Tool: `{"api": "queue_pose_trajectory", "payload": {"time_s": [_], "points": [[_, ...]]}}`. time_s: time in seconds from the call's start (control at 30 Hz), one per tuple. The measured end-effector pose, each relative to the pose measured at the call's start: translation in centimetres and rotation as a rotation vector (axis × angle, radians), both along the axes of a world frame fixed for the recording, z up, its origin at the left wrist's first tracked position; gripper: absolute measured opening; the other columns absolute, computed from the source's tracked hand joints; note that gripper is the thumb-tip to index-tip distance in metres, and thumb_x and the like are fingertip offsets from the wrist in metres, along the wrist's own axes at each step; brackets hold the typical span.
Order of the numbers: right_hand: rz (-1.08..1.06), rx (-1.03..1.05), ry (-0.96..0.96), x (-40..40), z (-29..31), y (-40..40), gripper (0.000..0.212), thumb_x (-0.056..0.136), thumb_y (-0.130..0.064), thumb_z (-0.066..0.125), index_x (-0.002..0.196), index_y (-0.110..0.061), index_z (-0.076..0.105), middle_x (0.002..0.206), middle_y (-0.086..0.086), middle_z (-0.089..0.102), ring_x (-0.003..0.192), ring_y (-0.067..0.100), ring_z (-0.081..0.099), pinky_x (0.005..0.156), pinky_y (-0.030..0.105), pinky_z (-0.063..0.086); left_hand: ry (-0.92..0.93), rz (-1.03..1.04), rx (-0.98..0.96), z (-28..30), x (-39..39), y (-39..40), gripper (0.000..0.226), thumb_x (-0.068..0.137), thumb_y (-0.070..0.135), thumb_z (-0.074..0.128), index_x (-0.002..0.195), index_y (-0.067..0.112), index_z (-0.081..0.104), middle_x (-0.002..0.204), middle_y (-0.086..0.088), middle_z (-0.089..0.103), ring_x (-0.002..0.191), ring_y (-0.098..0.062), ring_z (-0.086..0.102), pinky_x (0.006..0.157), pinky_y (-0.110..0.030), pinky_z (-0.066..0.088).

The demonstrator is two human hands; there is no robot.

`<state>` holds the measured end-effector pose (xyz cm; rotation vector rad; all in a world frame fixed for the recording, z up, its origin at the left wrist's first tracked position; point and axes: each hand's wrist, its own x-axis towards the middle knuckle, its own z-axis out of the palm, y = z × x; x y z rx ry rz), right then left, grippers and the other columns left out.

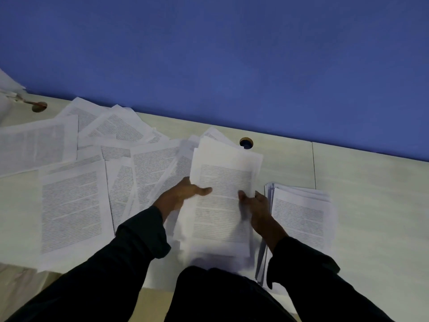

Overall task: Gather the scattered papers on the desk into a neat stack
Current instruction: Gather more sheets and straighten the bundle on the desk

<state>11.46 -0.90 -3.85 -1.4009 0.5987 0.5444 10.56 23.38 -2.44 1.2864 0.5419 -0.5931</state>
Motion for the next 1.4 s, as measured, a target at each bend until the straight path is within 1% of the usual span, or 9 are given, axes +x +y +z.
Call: {"api": "queue_pose_trajectory", "payload": {"time_s": [0.13, 0.23, 0.3, 0.43, 0.73, 0.87, 1.0, 1.2, 1.4], "points": [[0.181, 0.015, 0.060, 0.1, 1.4, -1.2, 0.054, 0.065, -0.042, 0.093, 0.104, -0.008, 0.078, 0.107, 0.014, 0.077, 0.087, 0.027, 0.066, 0.076, 0.038, 0.053, 0.004, 0.430, 0.049, 0.3, 0.8, 1.3, 0.048, 0.084, 0.010, 0.081, 0.128, 0.007, 0.063, 0.118, -0.002, 0.069, 0.103, -0.019, 0.067, 0.096, -0.037, 0.051], [0.134, 0.202, 0.162, -1.0, 1.7, -2.7, 0.054, 0.075, -0.035, 0.087, 0.123, -0.016, 0.073, 0.125, 0.009, 0.075, 0.106, 0.025, 0.072, 0.087, 0.041, 0.061, 0.056, 0.674, -0.092, -0.1, 0.7, 1.3, 0.055, 0.083, 0.014, 0.082, 0.134, 0.006, 0.062, 0.132, -0.011, 0.066, 0.115, -0.028, 0.065, 0.101, -0.051, 0.052], [0.038, 0.371, 0.172, -2.0, 1.6, -2.8, 0.051, 0.083, -0.030, 0.079, 0.132, -0.020, 0.066, 0.127, 0.004, 0.074, 0.114, 0.027, 0.071, 0.082, 0.044, 0.063, 0.094, 0.722, -0.159, -0.2, 0.0, 0.3, 0.052, 0.082, 0.018, 0.083, 0.131, 0.009, 0.066, 0.127, -0.012, 0.069, 0.110, -0.030, 0.067, 0.085, -0.052, 0.059], [0.063, 0.388, 0.068, -2.7, 1.4, -1.1, 0.048, 0.088, -0.006, 0.079, 0.133, -0.011, 0.064, 0.132, 0.017, 0.070, 0.113, 0.042, 0.070, 0.082, 0.072, 0.054, 0.127, 0.582, -0.146, -0.1, -2.2, -3.2, 0.050, 0.081, 0.015, 0.085, 0.126, 0.005, 0.067, 0.120, -0.016, 0.071, 0.099, -0.032, 0.068, 0.059, -0.047, 0.061], [0.209, 0.274, -0.018, -2.1, 3.0, -5.6, 0.046, 0.085, 0.006, 0.077, 0.129, 0.000, 0.067, 0.130, 0.022, 0.070, 0.119, 0.040, 0.068, 0.101, 0.060, 0.054, 0.077, 0.374, -0.271, 5.2, -2.7, 9.6, 0.061, 0.089, 0.053, 0.065, 0.138, 0.017, 0.062, 0.137, -0.011, 0.064, 0.125, -0.038, 0.059, 0.095, -0.053, 0.054], [0.364, 0.292, -0.047, -1.4, 4.5, -5.1, 0.050, 0.089, 0.004, 0.073, 0.137, -0.005, 0.061, 0.132, 0.019, 0.069, 0.121, 0.040, 0.066, 0.098, 0.057, 0.056, 0.100, -0.006, -0.147, 7.1, -1.6, 9.3, 0.037, 0.096, 0.028, 0.065, 0.131, 0.015, 0.066, 0.128, -0.014, 0.070, 0.114, -0.037, 0.068, 0.102, -0.051, 0.051], [0.469, 0.248, -0.018, -1.8, 5.2, -4.0, 0.049, 0.088, -0.001, 0.075, 0.135, -0.009, 0.063, 0.130, 0.014, 0.071, 0.121, 0.036, 0.068, 0.097, 0.051, 0.058, 0.105, -0.246, -0.026, 5.7, -1.9, 6.4, 0.045, 0.088, 0.008, 0.075, 0.132, 0.013, 0.064, 0.131, -0.013, 0.069, 0.121, -0.033, 0.065, 0.106, -0.052, 0.048], [0.247, 0.184, 0.036, -3.2, 4.3, -4.2, 0.041, 0.084, 0.004, 0.076, 0.124, 0.000, 0.069, 0.118, 0.018, 0.076, 0.096, 0.029, 0.077, 0.081, 0.041, 0.065, 0.035, 0.039, -0.053, 3.2, -3.2, 4.3, 0.055, 0.078, 0.013, 0.082, 0.130, 0.009, 0.065, 0.131, -0.018, 0.067, 0.119, -0.036, 0.064, 0.104, -0.057, 0.049], [-0.017, 0.457, 0.057, -3.3, 3.6, -3.4, 0.020, 0.092, -0.019, 0.072, 0.110, -0.015, 0.066, 0.115, 0.009, 0.076, 0.105, 0.035, 0.073, 0.095, 0.050, 0.060, -0.030, 0.302, -0.297, 2.6, -5.4, -0.6, 0.044, 0.092, -0.005, 0.064, 0.134, 0.002, 0.059, 0.133, -0.020, 0.065, 0.110, -0.032, 0.069, 0.087, -0.047, 0.060]]}}
